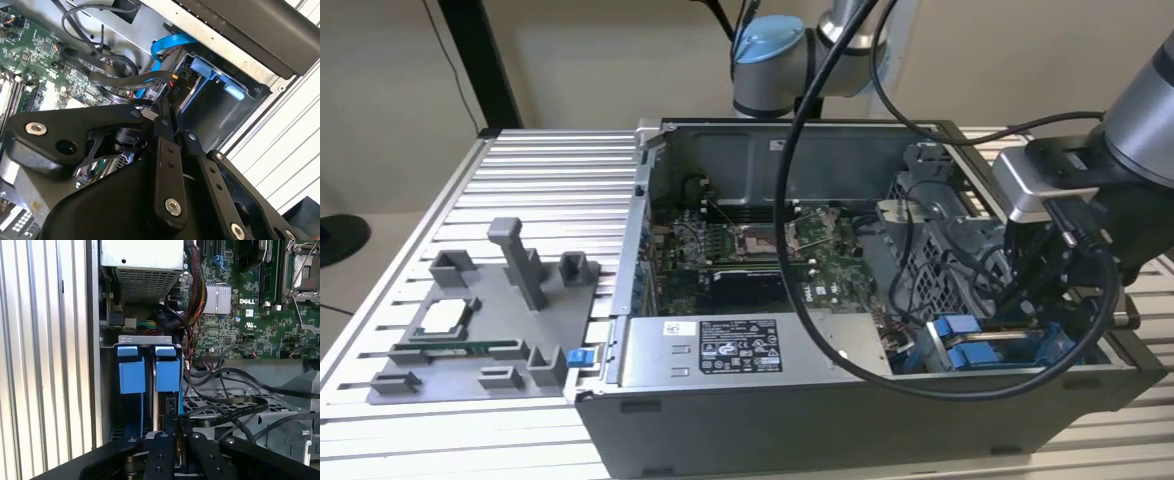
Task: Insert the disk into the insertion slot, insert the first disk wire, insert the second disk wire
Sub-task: 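Insert the second disk wire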
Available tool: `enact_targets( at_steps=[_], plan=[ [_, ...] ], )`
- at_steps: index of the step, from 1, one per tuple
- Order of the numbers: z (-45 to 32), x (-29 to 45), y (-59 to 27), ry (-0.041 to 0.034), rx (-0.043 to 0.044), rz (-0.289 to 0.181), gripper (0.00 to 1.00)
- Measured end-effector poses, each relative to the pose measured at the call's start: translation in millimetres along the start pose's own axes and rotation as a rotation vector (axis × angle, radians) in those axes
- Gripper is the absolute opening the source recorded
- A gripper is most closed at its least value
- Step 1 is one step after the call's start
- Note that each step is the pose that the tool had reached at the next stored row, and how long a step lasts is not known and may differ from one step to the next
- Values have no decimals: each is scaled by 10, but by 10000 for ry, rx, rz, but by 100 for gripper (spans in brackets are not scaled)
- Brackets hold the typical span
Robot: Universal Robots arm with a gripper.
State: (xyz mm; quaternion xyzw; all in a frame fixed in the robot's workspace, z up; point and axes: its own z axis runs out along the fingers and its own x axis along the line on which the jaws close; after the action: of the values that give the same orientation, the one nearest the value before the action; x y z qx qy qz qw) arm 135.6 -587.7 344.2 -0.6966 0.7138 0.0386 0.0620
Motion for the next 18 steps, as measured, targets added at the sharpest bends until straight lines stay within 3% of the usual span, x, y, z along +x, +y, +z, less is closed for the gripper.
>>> enact_targets(
  at_steps=[6,18],
  plan=[
    [15,4,1,-67,72,-8,0],
    [43,17,1,-71,93,-11,0]
  ],
)
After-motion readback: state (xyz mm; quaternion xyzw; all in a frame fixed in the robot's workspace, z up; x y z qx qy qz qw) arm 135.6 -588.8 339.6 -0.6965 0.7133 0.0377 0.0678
